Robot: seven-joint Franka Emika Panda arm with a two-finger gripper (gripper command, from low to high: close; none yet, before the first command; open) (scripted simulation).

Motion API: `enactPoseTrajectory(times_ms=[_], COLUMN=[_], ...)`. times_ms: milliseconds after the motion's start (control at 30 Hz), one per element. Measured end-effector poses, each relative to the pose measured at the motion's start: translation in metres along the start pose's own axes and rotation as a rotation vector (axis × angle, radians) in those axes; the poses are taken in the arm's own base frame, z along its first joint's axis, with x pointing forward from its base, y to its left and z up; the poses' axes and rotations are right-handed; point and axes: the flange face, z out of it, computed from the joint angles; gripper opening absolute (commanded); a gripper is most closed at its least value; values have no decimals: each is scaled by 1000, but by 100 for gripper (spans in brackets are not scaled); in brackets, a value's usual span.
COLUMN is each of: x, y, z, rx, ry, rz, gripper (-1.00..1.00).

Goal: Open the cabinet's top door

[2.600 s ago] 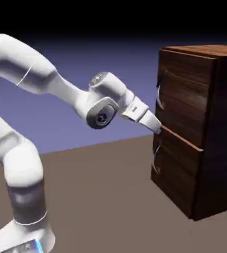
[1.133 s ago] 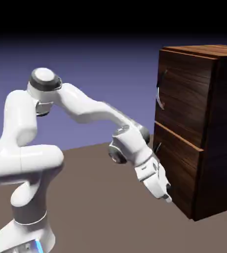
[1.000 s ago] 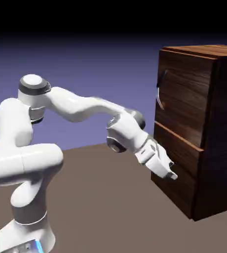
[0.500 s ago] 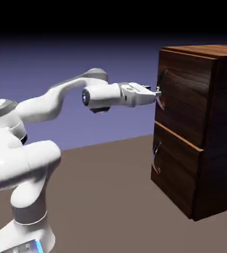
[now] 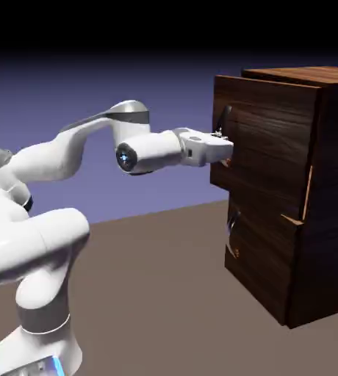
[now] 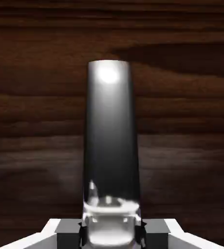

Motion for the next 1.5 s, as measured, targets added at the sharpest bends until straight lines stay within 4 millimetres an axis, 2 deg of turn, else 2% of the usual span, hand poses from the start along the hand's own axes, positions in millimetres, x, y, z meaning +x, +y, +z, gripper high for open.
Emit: enactPoseTrajectory(times_ms=[333, 767, 1167, 1500], x=[28, 68, 123, 173], y=[28, 68, 123, 173], z=[-52, -98, -131, -141], rx=[161, 344, 554, 733], ry=[-161, -344, -554, -733], rz=[0, 0, 0, 0], gripper=[-100, -100, -100, -100])
